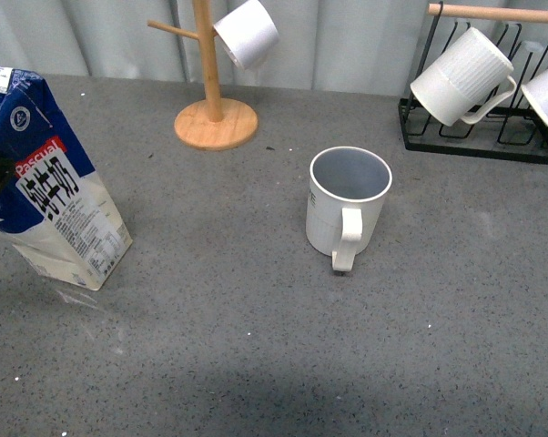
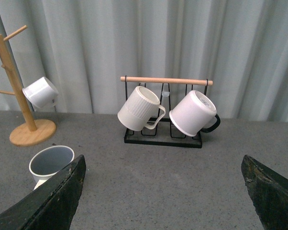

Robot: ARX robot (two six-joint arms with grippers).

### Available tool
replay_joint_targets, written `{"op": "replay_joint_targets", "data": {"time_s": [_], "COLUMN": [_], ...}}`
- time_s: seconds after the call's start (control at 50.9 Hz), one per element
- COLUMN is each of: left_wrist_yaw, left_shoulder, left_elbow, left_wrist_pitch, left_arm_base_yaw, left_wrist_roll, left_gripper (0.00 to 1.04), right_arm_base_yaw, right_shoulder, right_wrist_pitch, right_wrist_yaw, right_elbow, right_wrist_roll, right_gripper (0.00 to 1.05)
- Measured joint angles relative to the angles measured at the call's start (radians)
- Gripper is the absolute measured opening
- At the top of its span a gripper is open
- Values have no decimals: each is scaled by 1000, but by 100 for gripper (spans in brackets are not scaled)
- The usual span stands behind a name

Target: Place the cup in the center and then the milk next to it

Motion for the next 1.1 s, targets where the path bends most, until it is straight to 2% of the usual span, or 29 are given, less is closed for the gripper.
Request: {"op": "replay_joint_targets", "data": {"time_s": [0.295, 0.373, 0.825, 1.1], "left_wrist_yaw": [-20, -40, -233, -281], "left_shoulder": [-67, -83, 120, 192], "left_elbow": [0, 0, 128, 229], "left_wrist_pitch": [-23, -26, 72, 60], "left_arm_base_yaw": [-63, -95, -421, -513], "left_wrist_roll": [-28, -34, -50, -82], "left_gripper": [11, 4, 4, 4], "right_arm_base_yaw": [0, 0, 0, 0], "right_shoulder": [0, 0, 0, 0], "right_wrist_pitch": [0, 0, 0, 0], "right_wrist_yaw": [0, 0, 0, 0], "right_elbow": [0, 0, 0, 0], "right_wrist_roll": [0, 0, 0, 0], "right_gripper": [95, 95, 95, 95]}}
